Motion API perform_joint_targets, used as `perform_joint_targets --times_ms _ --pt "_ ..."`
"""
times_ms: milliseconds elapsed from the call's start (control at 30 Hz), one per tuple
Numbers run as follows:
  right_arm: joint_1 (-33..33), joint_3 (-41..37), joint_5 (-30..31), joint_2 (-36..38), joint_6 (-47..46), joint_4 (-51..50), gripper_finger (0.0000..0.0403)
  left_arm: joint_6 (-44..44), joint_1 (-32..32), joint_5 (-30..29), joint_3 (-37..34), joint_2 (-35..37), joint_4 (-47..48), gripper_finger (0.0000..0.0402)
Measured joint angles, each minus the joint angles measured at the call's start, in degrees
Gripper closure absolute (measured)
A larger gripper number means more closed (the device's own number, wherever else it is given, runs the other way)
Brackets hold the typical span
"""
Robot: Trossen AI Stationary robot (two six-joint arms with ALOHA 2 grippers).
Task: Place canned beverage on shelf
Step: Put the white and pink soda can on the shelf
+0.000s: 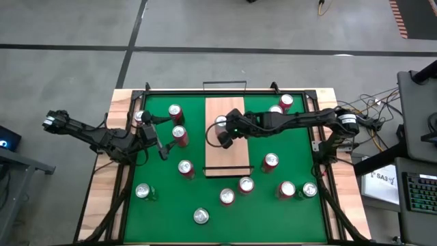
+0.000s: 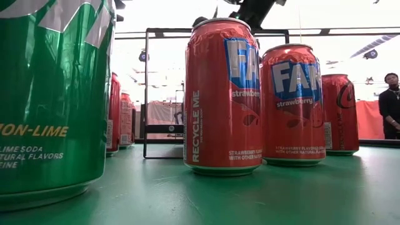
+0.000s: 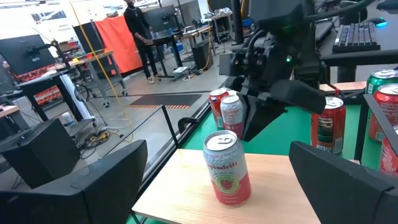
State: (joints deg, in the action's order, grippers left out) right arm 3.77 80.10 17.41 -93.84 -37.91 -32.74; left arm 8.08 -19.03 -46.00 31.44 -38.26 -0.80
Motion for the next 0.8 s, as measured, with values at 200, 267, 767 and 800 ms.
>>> perform_joint_targets --times_ms 200,267,767,800 --pt "0.52 -1.10 0.22 0.00 2.28 4.78 0.0394 -0.01 0.00 0.00 0.02 0.00 0.02 0.0025" --pt "0.53 -1.09 0.25 0.00 2.58 4.78 0.0394 0.00 0.00 0.00 0.02 0.00 0.04 0.0025" --pt "2.96 -1.14 -0.82 -0.09 3.34 2.17 0.0394 0.20 0.00 0.02 0.02 0.00 0.14 0.0025" --pt "3.11 -1.14 -0.81 -0.11 3.38 2.19 0.0394 0.20 0.00 0.02 0.02 0.00 0.13 0.0025"
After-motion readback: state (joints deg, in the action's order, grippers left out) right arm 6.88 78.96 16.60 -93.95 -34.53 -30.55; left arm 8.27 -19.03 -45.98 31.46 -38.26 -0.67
